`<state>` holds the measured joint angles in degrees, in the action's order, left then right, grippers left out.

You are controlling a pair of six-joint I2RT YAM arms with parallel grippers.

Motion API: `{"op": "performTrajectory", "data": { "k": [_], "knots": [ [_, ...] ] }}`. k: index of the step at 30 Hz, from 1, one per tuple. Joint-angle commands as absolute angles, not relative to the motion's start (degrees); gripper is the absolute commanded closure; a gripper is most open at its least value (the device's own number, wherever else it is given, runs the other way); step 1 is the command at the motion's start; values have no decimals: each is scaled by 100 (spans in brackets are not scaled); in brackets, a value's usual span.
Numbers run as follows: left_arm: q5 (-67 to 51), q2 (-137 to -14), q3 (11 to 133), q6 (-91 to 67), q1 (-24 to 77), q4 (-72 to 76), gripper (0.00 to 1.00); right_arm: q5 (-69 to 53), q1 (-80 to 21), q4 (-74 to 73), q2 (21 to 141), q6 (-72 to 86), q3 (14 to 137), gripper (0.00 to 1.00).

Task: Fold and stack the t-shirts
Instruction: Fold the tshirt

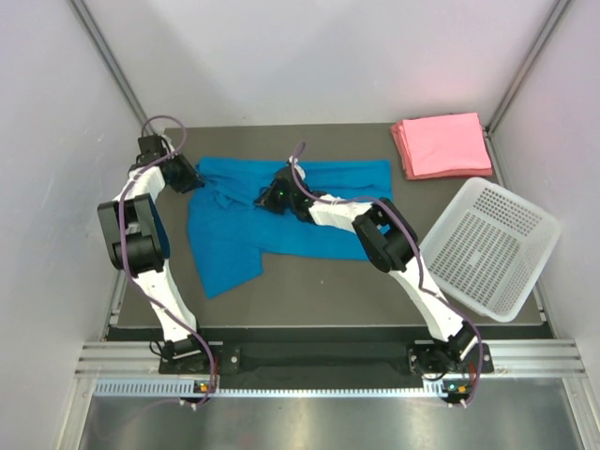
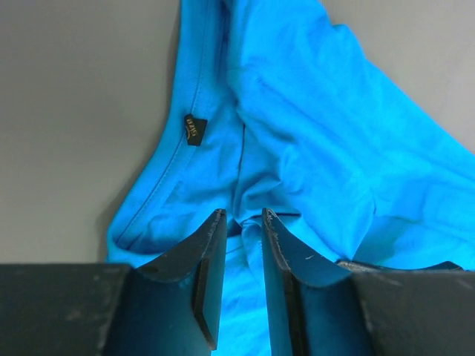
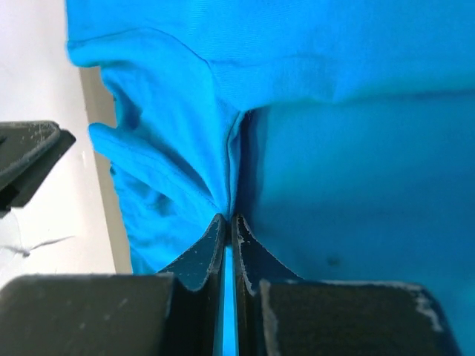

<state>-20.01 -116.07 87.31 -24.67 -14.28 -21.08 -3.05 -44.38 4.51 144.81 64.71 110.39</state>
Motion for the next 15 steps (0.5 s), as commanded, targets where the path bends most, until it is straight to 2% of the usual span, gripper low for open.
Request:
{"op": "performTrajectory", "data": {
  "k": [1, 7, 15],
  "knots": [
    [-2048, -11233, 8912, -2364, -1450, -2188, 70, -369, -4377, 1344, 13808, 6381, 10645, 100],
    [-2258, -11101, 8728, -2329, -1450, -2119, 71, -492, -4272, 1862, 13544, 6442, 10064, 100],
    [-2821, -11390, 8499, -2487, -1459, -1863, 71, -571, -4245, 1881, 13570, 6495, 10116, 100]
  ]
}}
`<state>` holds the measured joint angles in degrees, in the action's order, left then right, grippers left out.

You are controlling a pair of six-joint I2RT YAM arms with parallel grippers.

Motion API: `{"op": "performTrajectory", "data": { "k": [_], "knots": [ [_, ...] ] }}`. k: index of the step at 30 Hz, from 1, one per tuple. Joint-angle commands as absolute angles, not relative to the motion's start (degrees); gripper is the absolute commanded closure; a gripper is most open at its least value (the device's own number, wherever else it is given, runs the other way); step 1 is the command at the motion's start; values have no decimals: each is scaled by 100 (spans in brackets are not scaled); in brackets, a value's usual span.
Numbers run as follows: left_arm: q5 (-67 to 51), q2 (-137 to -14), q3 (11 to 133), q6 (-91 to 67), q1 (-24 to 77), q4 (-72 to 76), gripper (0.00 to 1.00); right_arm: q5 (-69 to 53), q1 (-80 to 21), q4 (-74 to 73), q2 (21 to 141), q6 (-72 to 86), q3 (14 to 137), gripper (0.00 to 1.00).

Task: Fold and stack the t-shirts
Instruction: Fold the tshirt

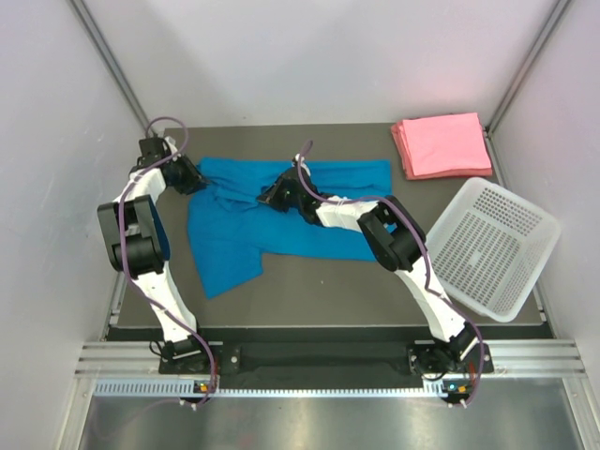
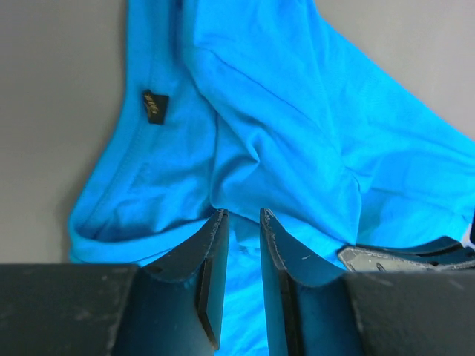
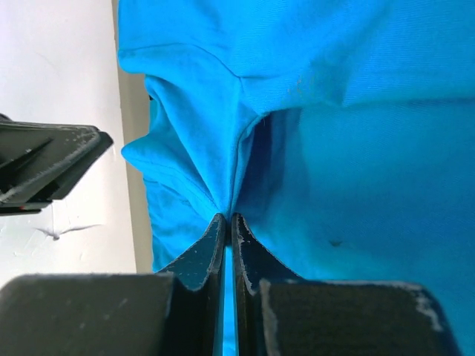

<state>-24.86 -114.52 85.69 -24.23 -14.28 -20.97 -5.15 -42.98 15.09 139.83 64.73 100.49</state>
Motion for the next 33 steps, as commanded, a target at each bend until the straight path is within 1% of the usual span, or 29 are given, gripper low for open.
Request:
{"op": "performTrajectory", "data": {
  "k": [1, 8, 13, 23, 25, 27, 28, 31, 32, 33],
  "knots": [
    [-2856, -11434, 8499, -2522, -1459, -1846, 71, -589, -4245, 1872, 13596, 6504, 10116, 100],
    [-3058, -11830, 8797, -2628, -1485, -1828, 71, -624, -4219, 1907, 13632, 6592, 9941, 100],
    [-2786, -11935, 8789, -2505, -1477, -1881, 70, -659, -4175, 1846, 13667, 6574, 10046, 100],
    [-3199, -12155, 8824, -2654, -1468, -1600, 71, -694, -4157, 1828, 13755, 6600, 10134, 100],
    [-3234, -12129, 8824, -2646, -1468, -1600, 80, -729, -4148, 1828, 13781, 6601, 10177, 100],
    [-3252, -12068, 8877, -2663, -1459, -1695, 95, -773, -4157, 1802, 13790, 6583, 10230, 100],
    [-3208, -12033, 8938, -2663, -1468, -1748, 100, -800, -4149, 1784, 13764, 6566, 10265, 100],
    [-2963, -11857, 9096, -2654, -1459, -2222, 100, -800, -4157, 1731, 13633, 6495, 10205, 100],
    [-2588, -11813, 9227, -2672, -1468, -2406, 100, -800, -4157, 1731, 13588, 6460, 10178, 100],
    [-2454, -11734, 9289, -2672, -1459, -2739, 100, -791, -4157, 1731, 13544, 6451, 10143, 100]
  ]
}}
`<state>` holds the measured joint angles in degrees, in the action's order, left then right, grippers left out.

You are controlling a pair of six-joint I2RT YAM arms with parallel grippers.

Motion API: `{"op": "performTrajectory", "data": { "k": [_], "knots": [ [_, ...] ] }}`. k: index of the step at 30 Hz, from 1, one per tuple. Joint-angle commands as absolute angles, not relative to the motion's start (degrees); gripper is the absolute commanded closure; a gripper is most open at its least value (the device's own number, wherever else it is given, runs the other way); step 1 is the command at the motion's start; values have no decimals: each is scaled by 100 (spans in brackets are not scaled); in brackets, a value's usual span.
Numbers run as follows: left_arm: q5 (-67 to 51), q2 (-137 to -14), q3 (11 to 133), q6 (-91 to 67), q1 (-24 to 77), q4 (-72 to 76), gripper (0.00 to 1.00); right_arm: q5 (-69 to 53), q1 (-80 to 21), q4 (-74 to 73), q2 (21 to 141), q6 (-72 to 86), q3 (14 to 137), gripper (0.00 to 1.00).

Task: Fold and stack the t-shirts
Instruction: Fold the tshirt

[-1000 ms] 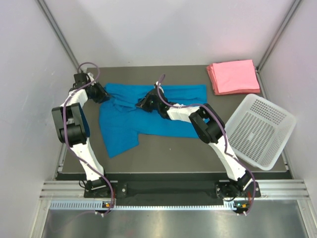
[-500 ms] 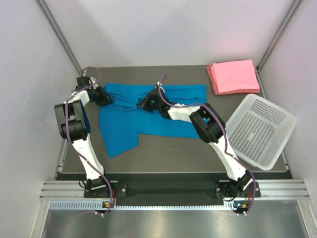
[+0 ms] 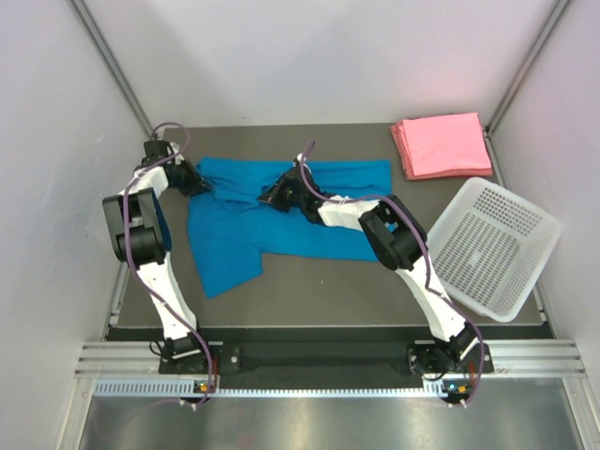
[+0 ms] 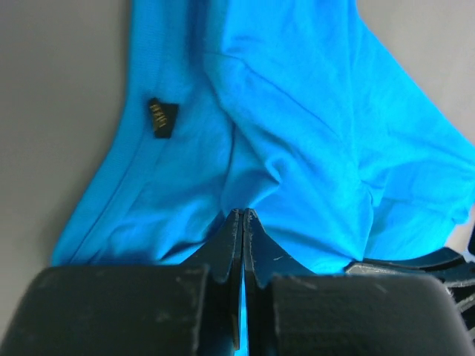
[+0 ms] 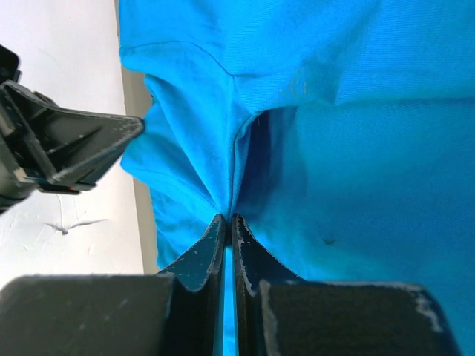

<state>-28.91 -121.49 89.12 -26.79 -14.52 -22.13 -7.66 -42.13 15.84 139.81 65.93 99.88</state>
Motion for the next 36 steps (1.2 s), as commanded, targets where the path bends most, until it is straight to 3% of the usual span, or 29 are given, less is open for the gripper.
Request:
{"op": "performTrajectory", "data": {
  "k": [1, 15, 16, 18, 22, 30, 33, 36],
  "knots": [
    [-2287, -11681, 9351, -2672, -1468, -2864, 100, -791, -4149, 1723, 13457, 6442, 10064, 100],
    [-1249, -11733, 9624, -2646, -1564, -4340, 100, -966, -4166, 1679, 13315, 6398, 9712, 100],
    [-1187, -11751, 9572, -2637, -1573, -4385, 86, -1002, -4183, 1670, 13350, 6390, 9695, 100],
    [-1125, -11707, 9493, -2602, -1573, -4368, 76, -1028, -4184, 1661, 13394, 6381, 9677, 98],
    [-1046, -11356, 9124, -2549, -1573, -4053, 69, -1186, -4201, 1582, 13544, 6355, 9773, 92],
    [-2889, -10977, 8358, -2478, -1564, -2892, 70, -1160, -4201, 1301, 13675, 6275, 10063, 81],
    [-3216, -11135, 8323, -2505, -1538, -2778, 69, -1143, -4210, 1178, 13676, 6240, 10029, 71],
    [-3173, -11197, 8253, -2452, -1424, -2751, 69, -1143, -4201, 1169, 13650, 6214, 9949, 70]
  ]
}}
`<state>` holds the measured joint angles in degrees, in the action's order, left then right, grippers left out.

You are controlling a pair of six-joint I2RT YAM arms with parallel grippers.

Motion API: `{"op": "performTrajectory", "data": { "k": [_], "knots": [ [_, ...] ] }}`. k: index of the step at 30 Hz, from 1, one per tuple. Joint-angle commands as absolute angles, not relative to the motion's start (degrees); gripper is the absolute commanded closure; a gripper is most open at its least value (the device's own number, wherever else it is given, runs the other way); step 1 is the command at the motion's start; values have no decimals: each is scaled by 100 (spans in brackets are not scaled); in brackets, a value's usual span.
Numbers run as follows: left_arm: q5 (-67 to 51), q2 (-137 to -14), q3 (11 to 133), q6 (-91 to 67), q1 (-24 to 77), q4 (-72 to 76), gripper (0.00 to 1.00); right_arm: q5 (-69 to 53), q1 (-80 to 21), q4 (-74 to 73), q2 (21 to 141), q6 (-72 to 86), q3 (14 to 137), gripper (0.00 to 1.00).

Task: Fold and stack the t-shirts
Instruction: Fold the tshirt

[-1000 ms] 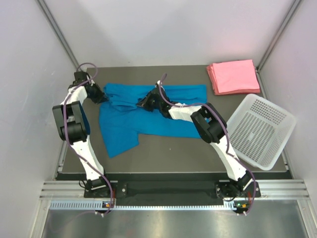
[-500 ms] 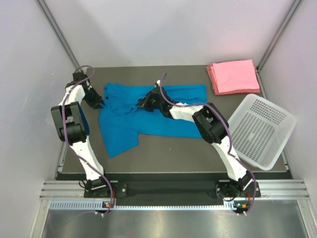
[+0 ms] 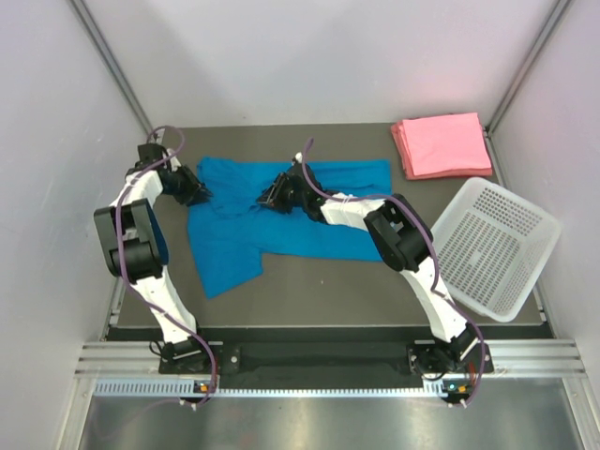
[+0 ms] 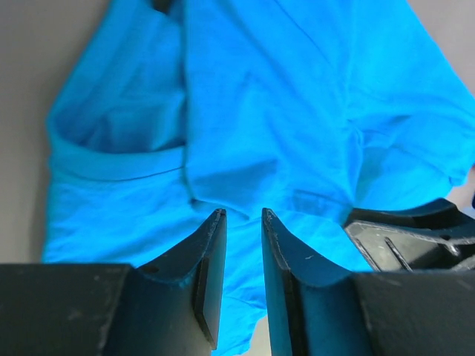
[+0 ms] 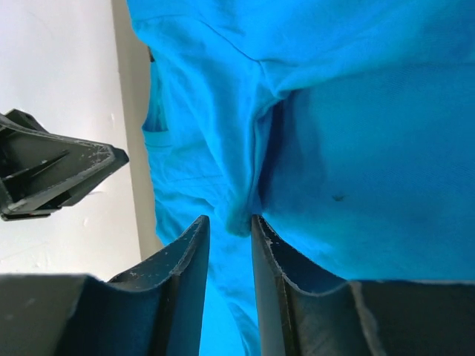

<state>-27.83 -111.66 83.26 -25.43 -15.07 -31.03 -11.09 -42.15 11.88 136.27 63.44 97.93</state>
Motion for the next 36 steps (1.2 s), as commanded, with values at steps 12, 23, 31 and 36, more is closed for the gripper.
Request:
{"op": "performTrajectory", "data": {
  "k": [12, 23, 31, 36],
  "knots": [
    [-2584, -11672, 8517, -2601, -1336, -3111, 68, -923, -4219, 475, 13482, 5704, 10107, 68],
    [-2786, -11777, 8517, -2663, -1257, -3032, 67, -1046, -4219, 439, 13878, 5704, 10564, 60],
    [-2514, -11795, 8762, -2725, -1248, -3339, 100, -1107, -4210, 475, 13922, 5853, 10705, 77],
    [-1548, -11401, 9219, -2918, -1301, -4033, 100, -1204, -4219, 545, 13729, 5889, 10705, 100]
  ]
}}
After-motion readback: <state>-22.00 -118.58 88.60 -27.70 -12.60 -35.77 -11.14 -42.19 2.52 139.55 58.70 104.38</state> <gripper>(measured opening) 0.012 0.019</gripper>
